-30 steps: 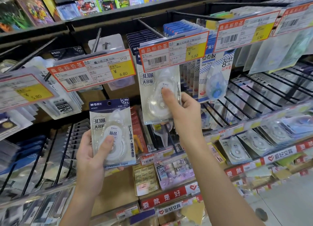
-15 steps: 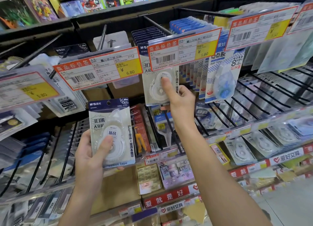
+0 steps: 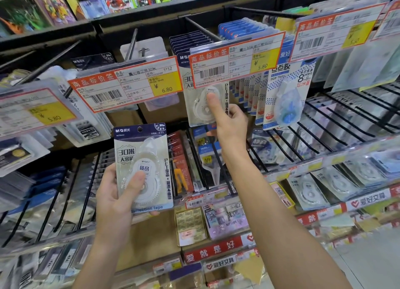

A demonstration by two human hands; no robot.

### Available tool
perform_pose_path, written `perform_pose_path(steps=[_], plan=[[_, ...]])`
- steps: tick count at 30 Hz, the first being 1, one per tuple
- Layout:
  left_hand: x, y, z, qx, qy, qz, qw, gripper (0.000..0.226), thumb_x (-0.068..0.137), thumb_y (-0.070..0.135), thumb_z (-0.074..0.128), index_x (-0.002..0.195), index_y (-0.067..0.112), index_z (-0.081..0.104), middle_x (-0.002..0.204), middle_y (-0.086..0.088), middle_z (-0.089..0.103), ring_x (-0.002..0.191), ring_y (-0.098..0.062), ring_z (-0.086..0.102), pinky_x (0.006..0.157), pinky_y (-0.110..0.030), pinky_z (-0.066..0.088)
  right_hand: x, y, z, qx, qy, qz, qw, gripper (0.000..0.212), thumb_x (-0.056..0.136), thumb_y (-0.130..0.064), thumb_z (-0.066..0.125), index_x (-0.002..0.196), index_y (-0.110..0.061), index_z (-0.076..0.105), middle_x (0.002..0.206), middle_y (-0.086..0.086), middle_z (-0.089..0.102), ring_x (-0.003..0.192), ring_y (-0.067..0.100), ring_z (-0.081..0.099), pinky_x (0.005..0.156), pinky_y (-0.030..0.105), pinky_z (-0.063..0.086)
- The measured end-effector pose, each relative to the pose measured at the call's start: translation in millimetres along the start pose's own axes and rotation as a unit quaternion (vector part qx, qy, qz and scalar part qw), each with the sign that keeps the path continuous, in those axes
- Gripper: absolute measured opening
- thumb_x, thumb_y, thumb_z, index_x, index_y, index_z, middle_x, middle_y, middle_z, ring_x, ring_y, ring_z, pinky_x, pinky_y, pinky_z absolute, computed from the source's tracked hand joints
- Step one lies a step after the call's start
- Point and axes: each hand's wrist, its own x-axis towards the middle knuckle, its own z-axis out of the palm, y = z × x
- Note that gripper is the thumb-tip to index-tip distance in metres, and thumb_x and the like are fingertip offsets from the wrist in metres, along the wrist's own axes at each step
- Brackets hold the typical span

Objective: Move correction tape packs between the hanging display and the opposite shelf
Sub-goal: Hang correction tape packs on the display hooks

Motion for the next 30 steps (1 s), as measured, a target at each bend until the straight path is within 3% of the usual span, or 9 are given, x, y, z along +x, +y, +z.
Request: perform_pose_path(steps=[2,4,7,11,15,16,19,25,30], plan=[[-1.3,0.0,1.9,0.001,-0.009,0.007,1.000,0.044,0.076,0.047,0.079,0.111,0.027,0.060,0.108,-0.006,0.073,0.081,-0.032,0.075,0.041,-0.044,0.057,-1.6,0.1,-1.9,0.002,0.000,0.002,1.000,0.063,0.079,-0.063,0.073,0.108,-0.013,0.049,0.115,0.010,0.058,0.073,0.019,0.064,0.050,0.023,0.052],[-3.6,1.4,4.9,-0.002,-0.010,0.012,1.000,0.032,0.081,0.033,0.070,0.110,0.026,0.059,0.103,-0.004,0.074,0.077,-0.028,0.075,0.042,-0.044,0.057,-4.2,1.5,-4.6,-0.009,-0.007,0.002,1.000,0.058,0.081,-0.062,0.072,0.112,-0.020,0.047,0.109,0.007,0.057,0.078,0.026,0.068,0.058,0.029,0.057],[-8.7,4.6,11.2,-0.005,-0.016,0.017,1.000,0.029,0.082,0.029,0.066,0.110,0.025,0.058,0.097,-0.001,0.075,0.074,-0.025,0.075,0.041,-0.041,0.057,-8.6,8.0,-12.2,-0.051,-0.015,-0.011,0.999,0.062,0.081,-0.061,0.073,0.120,-0.022,0.044,0.097,-0.001,0.057,0.087,0.018,0.067,0.080,0.041,0.059],[-11.2,6.6,17.3,-0.016,-0.028,0.030,0.999,0.027,0.082,0.027,0.066,0.108,0.025,0.060,0.095,-0.001,0.075,0.077,-0.020,0.075,0.047,-0.035,0.059,-15.5,13.8,-33.9,-0.155,-0.033,-0.028,0.987,0.071,0.086,-0.058,0.069,0.137,-0.018,0.041,0.089,-0.005,0.060,0.093,0.014,0.065,0.084,0.034,0.051],[-15.9,8.0,28.1,-0.004,-0.059,0.036,0.998,0.039,0.072,0.055,0.082,0.103,0.038,0.065,0.103,-0.003,0.074,0.088,-0.027,0.074,0.057,-0.037,0.062,-20.6,14.3,-60.9,-0.367,-0.072,-0.095,0.923,0.040,0.092,-0.051,0.064,0.114,-0.018,0.059,0.104,-0.002,0.064,0.102,0.018,0.061,0.088,0.037,0.050],[-17.2,7.6,31.5,-0.001,-0.066,0.033,0.997,0.034,0.076,0.051,0.081,0.104,0.039,0.065,0.106,-0.005,0.074,0.090,-0.033,0.073,0.054,-0.036,0.061,-21.4,15.0,-67.0,-0.405,-0.079,-0.122,0.903,0.037,0.093,-0.049,0.063,0.111,-0.017,0.061,0.108,0.000,0.065,0.104,0.019,0.060,0.088,0.038,0.050],[-19.4,7.1,44.9,0.009,-0.092,0.043,0.995,0.027,0.086,0.025,0.077,0.107,0.036,0.064,0.106,-0.008,0.074,0.087,-0.040,0.072,0.050,-0.031,0.059,-18.7,16.8,-84.1,-0.491,-0.083,-0.173,0.850,0.042,0.095,-0.047,0.060,0.117,-0.012,0.062,0.116,0.008,0.065,0.111,0.027,0.058,0.089,0.041,0.050],[-17.5,28.1,73.8,0.004,-0.131,0.087,0.988,0.043,0.076,0.037,0.077,0.114,0.027,0.060,0.108,0.000,0.074,0.093,-0.018,0.074,0.066,-0.026,0.059,-11.5,30.0,-109.9,-0.620,-0.139,-0.135,0.760,0.072,0.097,-0.059,0.048,0.142,-0.002,0.047,0.143,0.018,0.049,0.134,0.035,0.044,0.107,0.043,0.041],[-12.1,36.1,84.6,-0.010,-0.152,0.104,0.983,0.035,0.084,0.019,0.073,0.114,0.018,0.057,0.101,0.007,0.075,0.088,-0.011,0.073,0.065,-0.021,0.058,-16.3,37.4,-109.5,-0.642,-0.117,-0.159,0.741,0.061,0.099,-0.056,0.044,0.140,-0.011,0.049,0.138,0.009,0.054,0.117,0.030,0.061,0.087,0.041,0.052]])
